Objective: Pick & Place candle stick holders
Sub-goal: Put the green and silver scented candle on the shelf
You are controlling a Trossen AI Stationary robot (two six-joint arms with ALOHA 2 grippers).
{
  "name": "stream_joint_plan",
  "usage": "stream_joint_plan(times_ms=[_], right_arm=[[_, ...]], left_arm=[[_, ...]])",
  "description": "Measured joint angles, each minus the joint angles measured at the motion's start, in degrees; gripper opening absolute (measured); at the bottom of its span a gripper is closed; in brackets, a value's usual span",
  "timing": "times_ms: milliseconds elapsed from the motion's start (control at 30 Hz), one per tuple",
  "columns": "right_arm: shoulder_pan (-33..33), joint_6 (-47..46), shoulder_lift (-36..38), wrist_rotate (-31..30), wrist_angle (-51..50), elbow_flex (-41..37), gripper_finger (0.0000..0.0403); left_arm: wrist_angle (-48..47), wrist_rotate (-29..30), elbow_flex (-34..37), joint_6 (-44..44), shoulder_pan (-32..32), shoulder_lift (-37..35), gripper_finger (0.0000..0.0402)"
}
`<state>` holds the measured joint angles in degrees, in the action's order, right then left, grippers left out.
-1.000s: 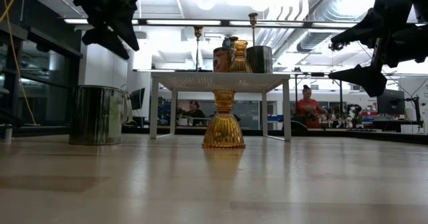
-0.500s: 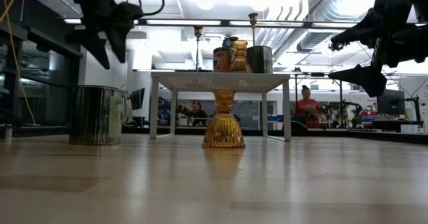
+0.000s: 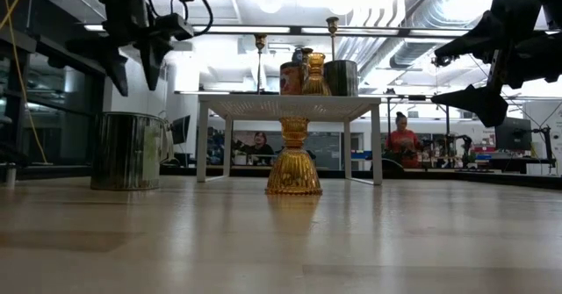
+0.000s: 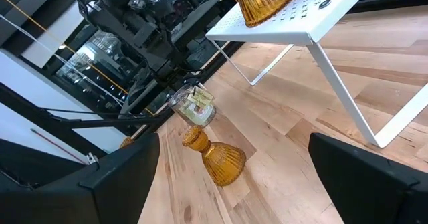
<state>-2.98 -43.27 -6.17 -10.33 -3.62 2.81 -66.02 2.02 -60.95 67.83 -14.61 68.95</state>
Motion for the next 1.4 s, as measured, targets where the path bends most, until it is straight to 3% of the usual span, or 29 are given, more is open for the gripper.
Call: stream_joint_plan(times_ms=[400, 600, 867, 1033, 1400], right_arm=[[0.0, 0.0, 0.0, 0.0, 0.0, 0.0, 0.0375], [-0.01, 0.0, -0.18, -0.02, 0.02, -0.02, 0.0375], [-0.02, 0.0, -0.37, -0.02, 0.02, -0.02, 0.0375], [-0.02, 0.0, -0.37, 0.0, 0.02, -0.02, 0.0375], [-0.02, 0.0, -0.57, 0.0, 0.02, -0.02, 0.0375]], left_arm=[[-0.21, 1.51, 0.02, 4.64, 0.02, 1.67, 0.0217], [3.51, 2.29, 0.06, 1.86, 1.2, 2.94, 0.0222], [4.96, 4.93, 0.01, 1.94, 1.14, 4.28, 0.0323], [5.77, -0.09, 0.06, 3.06, 1.09, 5.06, 0.0385], [6.6, -3.17, 0.02, 2.97, 1.14, 8.13, 0.04]])
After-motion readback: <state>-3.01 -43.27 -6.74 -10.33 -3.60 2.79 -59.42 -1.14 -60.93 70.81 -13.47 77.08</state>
